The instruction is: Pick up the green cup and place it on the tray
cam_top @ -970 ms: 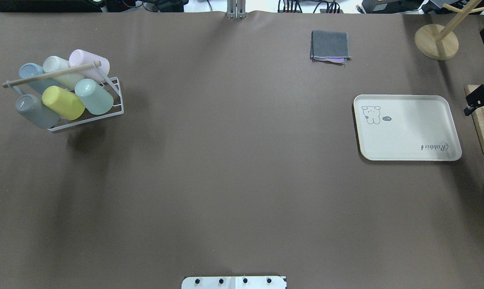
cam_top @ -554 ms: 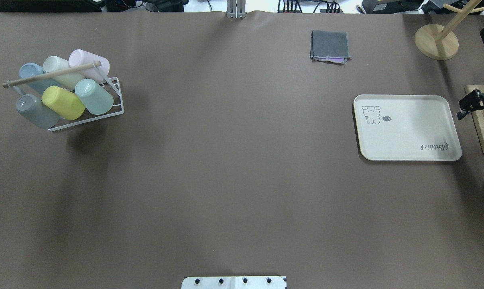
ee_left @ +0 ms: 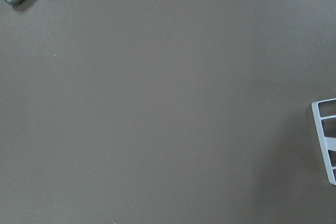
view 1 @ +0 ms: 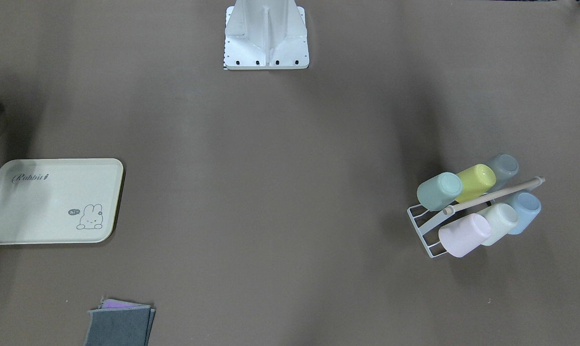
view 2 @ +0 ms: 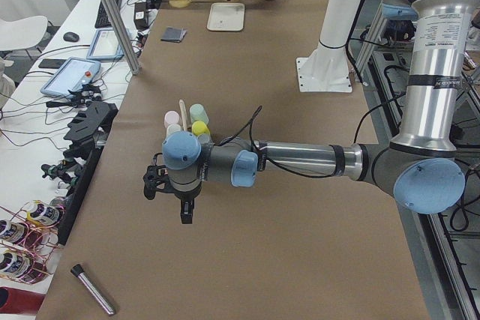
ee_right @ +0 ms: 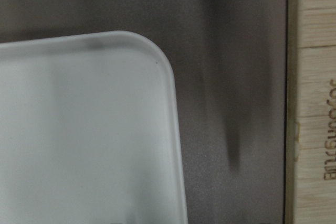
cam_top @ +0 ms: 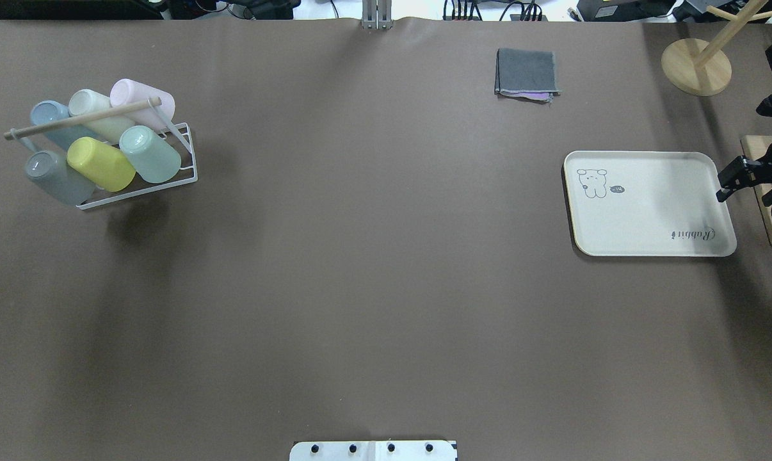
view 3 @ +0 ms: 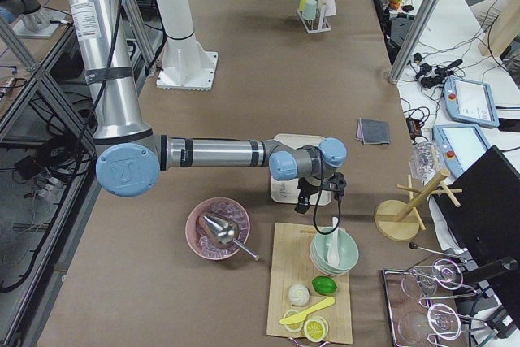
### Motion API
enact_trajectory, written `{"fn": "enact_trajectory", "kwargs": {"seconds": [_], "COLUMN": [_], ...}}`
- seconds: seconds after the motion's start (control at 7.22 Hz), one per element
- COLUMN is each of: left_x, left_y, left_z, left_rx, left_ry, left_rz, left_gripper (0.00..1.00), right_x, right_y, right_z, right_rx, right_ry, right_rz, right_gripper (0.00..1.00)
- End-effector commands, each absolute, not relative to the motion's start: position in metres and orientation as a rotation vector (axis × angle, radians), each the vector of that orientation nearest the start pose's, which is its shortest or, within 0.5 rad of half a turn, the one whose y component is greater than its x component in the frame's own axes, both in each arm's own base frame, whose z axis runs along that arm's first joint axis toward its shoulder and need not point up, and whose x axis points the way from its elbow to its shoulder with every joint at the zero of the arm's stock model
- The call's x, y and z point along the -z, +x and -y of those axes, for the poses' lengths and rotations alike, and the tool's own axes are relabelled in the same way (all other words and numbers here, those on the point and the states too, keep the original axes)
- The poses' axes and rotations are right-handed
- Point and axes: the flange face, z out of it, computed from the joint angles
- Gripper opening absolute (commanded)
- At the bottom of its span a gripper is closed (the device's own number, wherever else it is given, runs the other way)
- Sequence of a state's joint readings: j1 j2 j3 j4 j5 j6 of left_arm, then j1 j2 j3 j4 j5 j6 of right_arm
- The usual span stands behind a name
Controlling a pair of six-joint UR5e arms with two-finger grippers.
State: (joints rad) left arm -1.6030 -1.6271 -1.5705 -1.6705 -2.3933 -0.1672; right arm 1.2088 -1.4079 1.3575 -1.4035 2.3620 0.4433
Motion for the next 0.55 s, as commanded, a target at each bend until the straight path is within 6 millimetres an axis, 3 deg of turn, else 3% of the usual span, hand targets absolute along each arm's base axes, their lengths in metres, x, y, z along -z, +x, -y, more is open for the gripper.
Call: {"fn": "enact_trajectory", "kwargs": {"seconds": [0.0, 0.28, 0.42], "left_x": [-0.604, -0.594, -0.565], "left_y": [-0.076, -0.076, -0.077], "left_z": [0.524, 0.525, 0.525], "left_rx": [0.112, 0.103, 0.081], "left_ry": [0.112, 0.131, 0.19], "left_rz": [-0.837, -0.838, -0.809], "left_gripper": [0.99, 0.99, 0.99], "right_x": [-0.671, -0.671, -0.672], "right_y": [-0.151, -0.158, -0.161], "right_z": [0.552, 0.55, 0.55], "right_rx": [-0.009, 0.004, 0.008], "right_ry": [-0.196, -0.199, -0.201], "right_rz": [0.775, 0.771, 0.769], "right_gripper": [0.85, 0.79, 0.75]}}
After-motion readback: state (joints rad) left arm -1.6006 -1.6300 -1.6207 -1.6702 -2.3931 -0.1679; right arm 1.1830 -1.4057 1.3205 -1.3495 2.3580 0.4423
